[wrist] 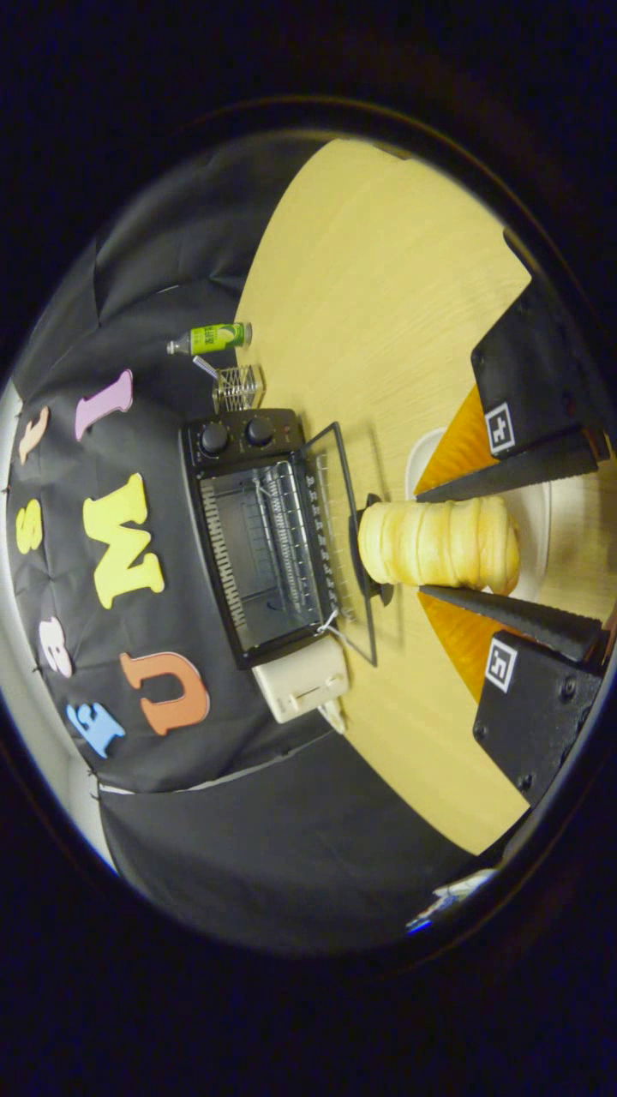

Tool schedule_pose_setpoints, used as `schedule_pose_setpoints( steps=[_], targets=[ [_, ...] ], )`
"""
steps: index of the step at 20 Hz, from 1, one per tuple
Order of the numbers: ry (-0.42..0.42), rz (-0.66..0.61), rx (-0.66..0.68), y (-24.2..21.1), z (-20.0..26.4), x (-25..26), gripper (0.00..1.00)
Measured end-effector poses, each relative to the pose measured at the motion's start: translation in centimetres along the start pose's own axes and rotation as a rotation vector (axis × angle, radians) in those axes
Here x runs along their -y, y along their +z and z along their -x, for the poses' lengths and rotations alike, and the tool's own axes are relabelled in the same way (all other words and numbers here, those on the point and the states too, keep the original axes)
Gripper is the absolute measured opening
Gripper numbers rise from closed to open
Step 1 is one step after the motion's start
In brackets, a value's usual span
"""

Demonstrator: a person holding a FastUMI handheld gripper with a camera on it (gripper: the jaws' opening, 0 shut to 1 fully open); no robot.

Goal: Open the toaster oven, put the food inside, and close the toaster oven door.

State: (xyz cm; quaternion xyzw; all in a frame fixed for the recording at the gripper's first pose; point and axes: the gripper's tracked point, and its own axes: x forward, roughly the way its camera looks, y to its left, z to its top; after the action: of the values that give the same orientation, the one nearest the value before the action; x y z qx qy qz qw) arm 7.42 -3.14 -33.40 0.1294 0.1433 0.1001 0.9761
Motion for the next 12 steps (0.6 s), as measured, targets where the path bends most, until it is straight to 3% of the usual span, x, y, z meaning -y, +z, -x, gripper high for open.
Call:
schedule_pose_setpoints(
  steps=[6, 12],
  targets=[
    [0.197, -0.25, 0.176, 6.1, -1.1, -2.6, 0.63],
    [0.247, -0.355, 0.168, 9.9, -6.7, -2.6, 0.63]
  ],
)
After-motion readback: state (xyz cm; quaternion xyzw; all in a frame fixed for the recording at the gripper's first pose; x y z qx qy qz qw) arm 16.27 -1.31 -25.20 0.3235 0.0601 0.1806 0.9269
